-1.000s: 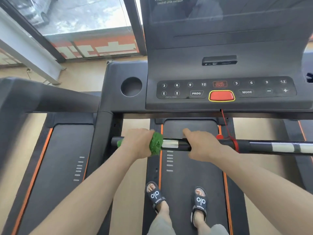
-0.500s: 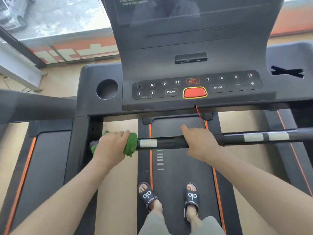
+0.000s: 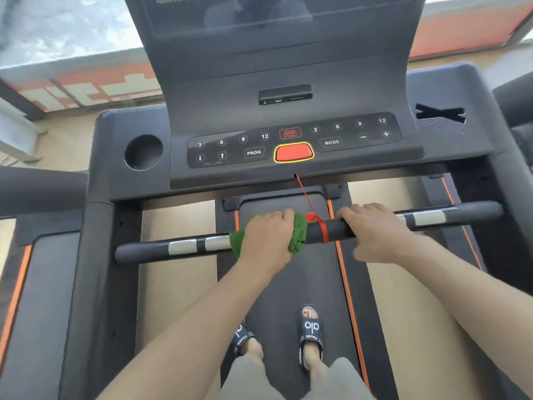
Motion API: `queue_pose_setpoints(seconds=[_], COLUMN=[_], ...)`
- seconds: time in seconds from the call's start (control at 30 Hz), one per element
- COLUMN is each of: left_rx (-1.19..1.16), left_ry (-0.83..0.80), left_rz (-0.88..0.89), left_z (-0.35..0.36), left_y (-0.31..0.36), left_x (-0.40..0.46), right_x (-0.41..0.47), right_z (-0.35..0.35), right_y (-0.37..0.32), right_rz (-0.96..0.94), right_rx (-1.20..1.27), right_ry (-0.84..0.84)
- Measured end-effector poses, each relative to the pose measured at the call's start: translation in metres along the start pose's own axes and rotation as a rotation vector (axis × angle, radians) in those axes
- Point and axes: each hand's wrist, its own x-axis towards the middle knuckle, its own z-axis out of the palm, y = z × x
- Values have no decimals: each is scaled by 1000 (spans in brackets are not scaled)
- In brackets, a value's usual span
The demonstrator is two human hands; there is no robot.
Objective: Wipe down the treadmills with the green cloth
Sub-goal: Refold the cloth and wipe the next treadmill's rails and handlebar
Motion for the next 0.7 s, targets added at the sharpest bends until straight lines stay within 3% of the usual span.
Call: queue_pose_setpoints(seconds=[0.1, 0.17, 0.27, 0.37, 0.43, 0.47, 0.5, 0.6, 0.7], left_rx=[114, 94, 19, -343, -525, -528, -458, -78, 106], left_ry=[201, 214, -115, -632, -839, -801, -663, 16, 248], left_rz=[73, 58, 99, 54, -34, -59, -52, 125, 326], left_z=[16, 13, -9, -26, -30, -29, -24, 1, 4], left_y=[24, 29, 17, -5, -9, -8, -4, 10, -2], left_x=[-3, 2, 21, 55, 66, 64, 56, 14, -1], right_x=[7, 9, 10, 9, 8, 8, 8, 4, -6], right_z=[9, 12, 16, 14, 14, 15, 15, 14, 14], right_y=[-8, -8, -6, -5, -3, -2, -1, 3, 21], right_rz=[27, 42, 49, 36, 36, 37, 34, -10, -68], right_rx=[-48, -62, -45, -8, 12, 21, 28, 61, 5], right_ry=[142, 187, 195, 197, 199, 200, 207, 172, 139])
